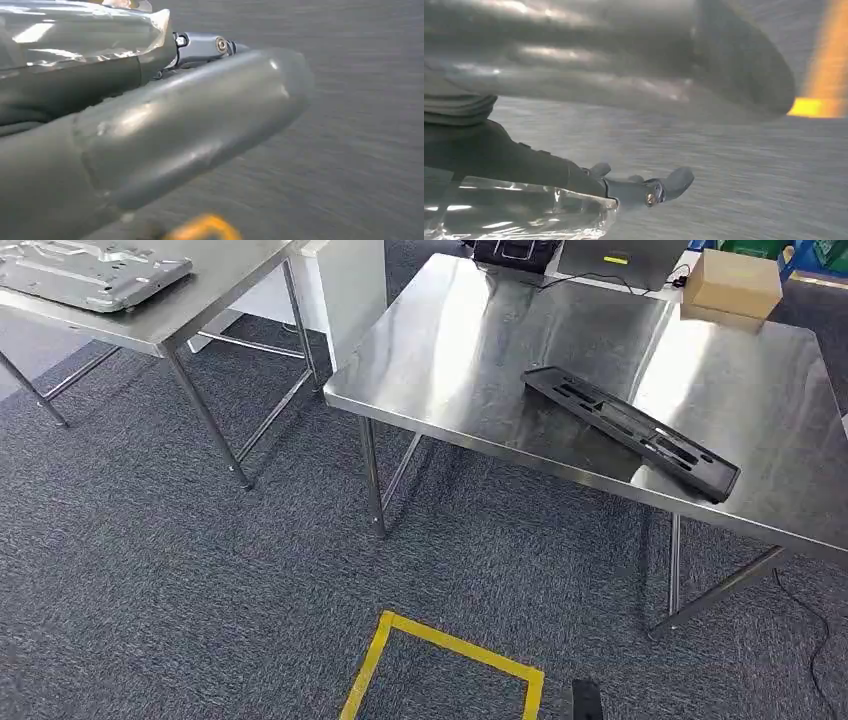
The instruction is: Take the parts from the cabinet and place them on the table.
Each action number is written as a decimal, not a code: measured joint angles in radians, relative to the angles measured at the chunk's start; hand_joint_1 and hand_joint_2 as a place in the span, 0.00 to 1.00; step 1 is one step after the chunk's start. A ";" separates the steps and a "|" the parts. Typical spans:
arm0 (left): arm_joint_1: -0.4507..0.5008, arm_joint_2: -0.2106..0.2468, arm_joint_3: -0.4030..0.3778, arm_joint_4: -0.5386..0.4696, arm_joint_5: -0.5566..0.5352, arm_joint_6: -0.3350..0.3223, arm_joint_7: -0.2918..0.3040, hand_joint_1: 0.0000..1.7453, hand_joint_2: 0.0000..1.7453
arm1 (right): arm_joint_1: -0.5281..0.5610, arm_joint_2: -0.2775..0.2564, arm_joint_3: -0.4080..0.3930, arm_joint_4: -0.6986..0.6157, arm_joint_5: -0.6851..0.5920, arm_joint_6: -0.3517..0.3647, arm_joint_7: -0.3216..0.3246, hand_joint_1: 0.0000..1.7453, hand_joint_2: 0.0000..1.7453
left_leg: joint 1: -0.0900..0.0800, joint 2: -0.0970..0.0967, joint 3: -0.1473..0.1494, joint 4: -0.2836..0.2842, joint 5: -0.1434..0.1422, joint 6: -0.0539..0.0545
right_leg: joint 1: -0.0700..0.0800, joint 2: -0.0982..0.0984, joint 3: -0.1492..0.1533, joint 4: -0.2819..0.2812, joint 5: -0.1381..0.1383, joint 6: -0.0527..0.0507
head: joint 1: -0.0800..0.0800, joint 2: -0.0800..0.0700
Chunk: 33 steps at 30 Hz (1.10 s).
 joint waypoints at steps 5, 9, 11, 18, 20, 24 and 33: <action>-0.020 0.003 -0.009 0.126 -0.127 0.098 0.221 0.00 0.00 | 0.033 -0.016 -0.024 0.070 0.027 0.011 0.102 0.00 0.00 | -0.010 0.011 -0.083 0.003 0.066 0.014 | 0.004 0.001 -0.063 0.300 -0.172 -0.008 | 0.011 0.000; -0.027 -0.001 -0.073 0.174 -0.270 0.111 0.379 0.00 0.00 | 0.042 -0.025 -0.016 0.093 0.085 0.013 0.168 0.00 0.00 | -0.013 0.015 -0.134 0.007 0.116 0.006 | 0.006 0.001 0.156 0.040 -0.090 0.006 | 0.012 0.000; -0.028 -0.011 -0.110 0.191 -0.302 0.114 0.422 0.00 0.00 | 0.038 -0.029 -0.008 0.097 0.101 0.020 0.174 0.00 0.00 | -0.018 0.019 -0.138 0.006 0.138 -0.006 | 0.013 0.001 0.227 -0.096 -0.131 -0.015 | 0.005 0.000; -0.027 -0.022 -0.159 0.215 -0.316 0.133 0.450 0.00 0.00 | 0.041 -0.034 0.018 0.114 0.132 0.018 0.182 0.00 0.00 | 0.001 0.006 -0.193 0.208 -0.077 -0.054 | 0.005 -0.008 0.154 -0.090 -0.048 -0.061 | -0.002 0.000; -0.027 -0.022 -0.167 0.218 -0.322 0.133 0.448 0.00 0.00 | 0.039 -0.035 0.024 0.115 0.136 0.015 0.182 0.00 0.00 | 0.004 0.006 -0.195 0.327 -0.093 -0.060 | 0.005 -0.011 0.122 -0.081 -0.023 -0.054 | -0.002 0.000; -0.028 -0.022 -0.179 0.219 -0.323 0.133 0.445 0.00 0.00 | 0.037 -0.036 0.028 0.115 0.137 0.014 0.182 0.00 0.00 | 0.018 0.006 -0.002 0.122 -0.001 -0.067 | -0.003 -0.011 0.045 -0.030 0.000 -0.036 | -0.002 0.000; -0.030 -0.022 -0.183 0.221 -0.336 0.138 0.408 0.00 0.00 | 0.028 -0.035 0.034 0.117 0.155 -0.009 0.167 0.00 0.00 | -0.003 0.009 -0.042 0.018 0.010 0.012 | -0.002 -0.003 -0.063 0.149 -0.123 -0.017 | 0.004 0.000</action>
